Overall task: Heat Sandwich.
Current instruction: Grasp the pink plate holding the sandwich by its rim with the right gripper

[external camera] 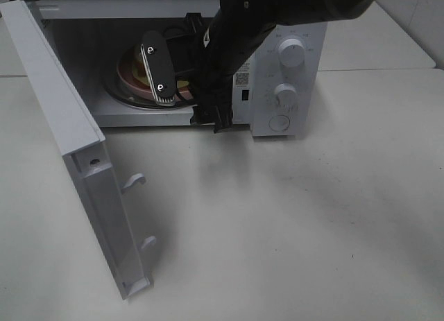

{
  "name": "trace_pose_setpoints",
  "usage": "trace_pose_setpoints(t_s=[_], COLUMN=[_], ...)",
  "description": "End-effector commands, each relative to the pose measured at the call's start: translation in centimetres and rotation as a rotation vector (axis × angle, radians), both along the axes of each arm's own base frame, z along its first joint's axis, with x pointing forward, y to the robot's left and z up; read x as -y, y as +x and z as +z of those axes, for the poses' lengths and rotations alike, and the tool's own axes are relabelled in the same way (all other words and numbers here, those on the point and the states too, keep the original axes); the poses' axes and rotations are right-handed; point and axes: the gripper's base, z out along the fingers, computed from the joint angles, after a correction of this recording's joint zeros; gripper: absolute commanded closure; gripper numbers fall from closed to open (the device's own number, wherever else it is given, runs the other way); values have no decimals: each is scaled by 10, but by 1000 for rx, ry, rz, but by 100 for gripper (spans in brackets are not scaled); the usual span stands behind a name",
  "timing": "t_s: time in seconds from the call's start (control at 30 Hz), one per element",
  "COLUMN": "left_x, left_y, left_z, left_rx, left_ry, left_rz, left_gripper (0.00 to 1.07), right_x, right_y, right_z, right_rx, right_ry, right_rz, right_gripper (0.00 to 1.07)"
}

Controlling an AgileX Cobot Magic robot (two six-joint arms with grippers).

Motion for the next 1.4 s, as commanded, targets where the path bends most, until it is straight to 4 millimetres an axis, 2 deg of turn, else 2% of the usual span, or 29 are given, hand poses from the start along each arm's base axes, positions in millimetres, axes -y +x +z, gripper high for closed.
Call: trace_pose_setpoints(t_s=[0.03, 0.87, 1.23, 1.4], left_x=[0, 0, 0, 0], left_y=[0, 0, 0, 0], left_z=[0, 0, 0, 0], left_rx=[16, 16, 16, 16], left_ry=[-4, -4, -3, -3], left_rz=[2, 2, 2, 2], left_gripper=[10, 10, 10, 10], right_x=[-6, -47, -53, -56], right_y=[7, 62, 71, 71], right_z=[-3, -42, -60, -69], right_rx=[-6, -4, -9, -43], right_ry=[0, 19, 21, 44], right_rz=[-7, -65, -73, -85], right_gripper=[25, 27, 29, 33])
